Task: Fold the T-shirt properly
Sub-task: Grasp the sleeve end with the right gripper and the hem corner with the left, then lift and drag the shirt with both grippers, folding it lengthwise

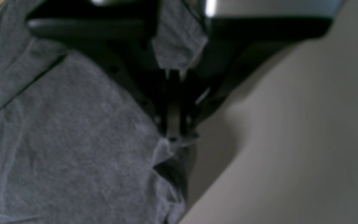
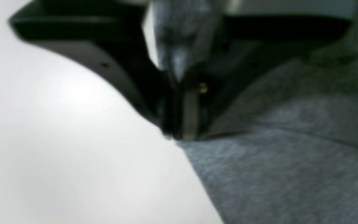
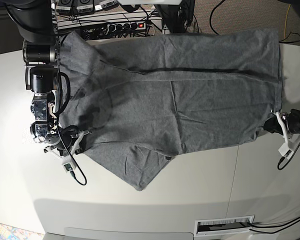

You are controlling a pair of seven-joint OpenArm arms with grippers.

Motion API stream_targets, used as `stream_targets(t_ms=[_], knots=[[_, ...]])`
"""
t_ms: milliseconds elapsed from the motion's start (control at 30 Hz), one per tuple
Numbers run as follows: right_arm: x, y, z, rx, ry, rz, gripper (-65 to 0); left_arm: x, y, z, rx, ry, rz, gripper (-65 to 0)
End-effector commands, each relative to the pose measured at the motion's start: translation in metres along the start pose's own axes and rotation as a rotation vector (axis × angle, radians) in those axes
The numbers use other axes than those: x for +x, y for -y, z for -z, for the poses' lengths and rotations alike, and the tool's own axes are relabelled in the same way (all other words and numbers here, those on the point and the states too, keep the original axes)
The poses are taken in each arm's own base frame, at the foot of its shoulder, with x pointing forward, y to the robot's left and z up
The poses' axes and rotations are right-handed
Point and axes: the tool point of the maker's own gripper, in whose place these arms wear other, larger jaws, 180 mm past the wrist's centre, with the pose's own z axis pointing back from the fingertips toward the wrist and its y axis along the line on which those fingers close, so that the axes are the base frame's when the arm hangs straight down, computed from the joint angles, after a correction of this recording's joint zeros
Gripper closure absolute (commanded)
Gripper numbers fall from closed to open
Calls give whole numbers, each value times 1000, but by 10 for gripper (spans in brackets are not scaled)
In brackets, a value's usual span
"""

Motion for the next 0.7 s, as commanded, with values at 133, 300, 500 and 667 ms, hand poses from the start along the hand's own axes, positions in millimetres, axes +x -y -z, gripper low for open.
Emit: stream_targets(t_ms=[133,300,500,667], knots=[[-17,9,-8,-13,-123,-34,0,18,-8,-15,21,50,18,0],[12,19,-27,-26,-67,-34,0,21,-10,-21,13,70,3,0],[29,36,-56,-45,-55,-40,0,28,-4,-37,-42,85,-32,0],[45,43,-81,-16,4,-16,0,39,1,-58,-84,117,-44,0]])
